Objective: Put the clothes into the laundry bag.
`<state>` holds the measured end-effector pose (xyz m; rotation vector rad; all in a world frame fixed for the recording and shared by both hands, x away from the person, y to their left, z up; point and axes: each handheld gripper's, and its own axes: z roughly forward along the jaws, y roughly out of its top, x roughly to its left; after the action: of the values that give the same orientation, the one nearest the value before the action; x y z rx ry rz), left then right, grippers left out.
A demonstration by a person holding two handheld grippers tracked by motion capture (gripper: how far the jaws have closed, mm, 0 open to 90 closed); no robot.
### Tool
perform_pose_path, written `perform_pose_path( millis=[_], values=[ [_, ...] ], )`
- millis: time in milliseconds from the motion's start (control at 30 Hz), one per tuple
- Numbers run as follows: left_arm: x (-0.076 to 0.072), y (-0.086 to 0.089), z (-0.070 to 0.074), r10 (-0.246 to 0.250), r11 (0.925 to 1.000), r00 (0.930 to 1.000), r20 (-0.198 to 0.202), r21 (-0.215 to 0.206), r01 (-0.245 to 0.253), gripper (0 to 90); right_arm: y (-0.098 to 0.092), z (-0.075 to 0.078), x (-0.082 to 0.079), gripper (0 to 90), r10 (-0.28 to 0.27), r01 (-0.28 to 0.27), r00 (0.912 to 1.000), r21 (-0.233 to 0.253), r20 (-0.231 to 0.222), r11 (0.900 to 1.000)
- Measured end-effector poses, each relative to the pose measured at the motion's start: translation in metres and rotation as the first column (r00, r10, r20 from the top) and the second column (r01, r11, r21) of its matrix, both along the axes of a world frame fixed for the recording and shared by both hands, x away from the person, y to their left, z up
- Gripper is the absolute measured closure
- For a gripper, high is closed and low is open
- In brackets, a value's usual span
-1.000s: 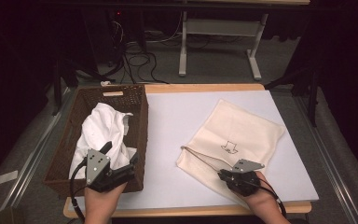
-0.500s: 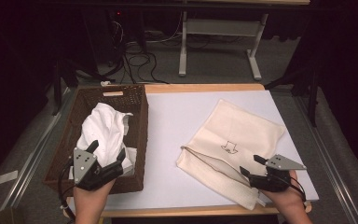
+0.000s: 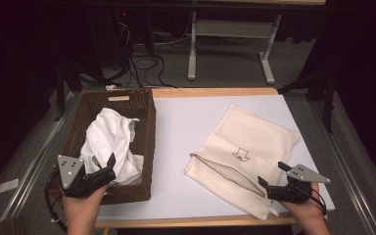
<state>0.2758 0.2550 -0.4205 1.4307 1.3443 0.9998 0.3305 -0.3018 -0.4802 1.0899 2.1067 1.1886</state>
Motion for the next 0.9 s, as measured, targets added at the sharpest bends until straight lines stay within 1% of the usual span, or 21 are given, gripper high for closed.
perform_pose_path(
  millis=[33,67,100,133,233,333,367,400,467,500,533,567,600,667,733,767,833,867,900],
  values=[
    [0.002,-0.001,0.001,-0.033,0.9994,0.9994,-0.008,-0.005,0.033,0.2,0.0,0.0,0.001,6.7,0.005,-0.005,1.0,-0.007,0.002,1.0],
    [0.004,-0.002,0.002,-0.056,0.9984,0.9984,-0.009,-0.006,0.056,0.2,0.0,0.0,0.002,6.5,0.006,-0.006,1.0,-0.004,0.002,1.0],
    [0.006,-0.003,0.003,-0.068,0.9977,0.9976,-0.009,-0.001,0.068,0.6,0.0,0.0,0.002,6.1,0.006,-0.006,1.0,-0.003,0.003,1.0],
    [0.008,-0.005,0.005,-0.084,0.9965,0.9964,-0.012,-0.004,0.084,1.0,0.0,0.0,0.002,5.8,0.008,-0.008,1.0,-0.001,0.004,1.0],
    [0.018,-0.008,0.012,-0.108,0.9941,0.9938,-0.027,-0.001,0.108,1.8,0.001,-0.001,0.004,5.4,0.01,-0.01,0.9999,0.004,-0.007,1.0],
    [0.034,-0.007,0.021,-0.112,0.9936,0.9923,-0.053,0.013,0.113,1.8,0.001,0.0,0.004,5.3,0.019,-0.019,0.9998,0.012,-0.001,1.0],
    [0.039,-0.007,0.022,-0.111,0.9934,0.9915,-0.067,0.018,0.113,1.8,0.002,0.0,0.002,5.3,0.016,-0.016,0.9998,0.015,-0.007,1.0],
    [0.045,-0.006,0.023,-0.114,0.9929,0.9902,-0.08,0.024,0.116,1.8,0.002,0.0,0.002,5.4,0.021,-0.021,0.9998,0.007,0.0,1.0],
    [0.057,-0.004,0.023,-0.113,0.9935,0.9863,-0.12,0.001,0.114,1.8,0.002,0.0,0.0,5.6,0.028,-0.028,0.9996,0.007,0.0,1.0],
    [0.066,-0.003,0.021,-0.101,0.9949,0.9828,-0.155,-0.007,0.101,1.6,0.002,0.0,0.0,5.6,0.028,-0.028,0.9996,0.009,-0.002,1.0],
    [0.072,-0.001,0.02,-0.097,0.9952,0.9793,-0.177,-0.012,0.097,1.4,0.002,0.0,0.0,5.6,0.032,-0.032,0.9995,0.007,0.003,0.999],
    [0.079,0.0,0.018,-0.093,0.9956,0.974,-0.207,-0.012,0.093,1.1,0.003,0.0,-0.001,5.7,0.032,-0.032,0.9995,0.009,-0.001,0.999],
    [0.086,0.001,0.016,-0.085,0.9963,0.9661,-0.244,-0.011,0.085,0.8,0.003,0.0,-0.001,5.7,0.032,-0.032,0.9995,0.01,-0.003,0.999],
    [0.099,0.005,0.012,-0.088,0.996,0.9407,-0.328,-0.015,0.088,0.7,0.004,0.0,-0.001,6.1,0.034,-0.034,0.9994,0.011,-0.006,0.999],
    [0.109,0.009,0.008,-0.078,0.9969,0.9231,-0.377,-0.018,0.077,0.7,0.005,0.0,-0.001,6.3,0.045,-0.045,0.9989,0.009,-0.012,0.999],
    [0.113,0.011,0.005,-0.065,0.9979,0.9144,-0.4,-0.018,0.063,0.7,0.006,0.0,-0.002,6.3,0.046,-0.046,0.9988,0.012,-0.015,0.999],
    [0.121,0.014,0.001,-0.058,0.9983,0.8886,-0.455,-0.019,0.055,0.7,0.008,0.0,-0.004,6.3,0.051,-0.051,0.9986,0.014,-0.015,0.999],
    [0.124,0.016,-0.002,-0.06,0.9982,0.8717,-0.486,-0.027,0.054,0.2,0.009,0.0,-0.004,6.3,0.06,-0.06,0.9981,0.013,-0.011,0.998],
    [0.129,0.018,-0.006,-0.056,0.9984,0.8479,-0.527,-0.027,0.049,0.2,0.01,0.0,-0.005,6.4,0.061,-0.061,0.9981,0.01,-0.012,0.998]
  ],
)
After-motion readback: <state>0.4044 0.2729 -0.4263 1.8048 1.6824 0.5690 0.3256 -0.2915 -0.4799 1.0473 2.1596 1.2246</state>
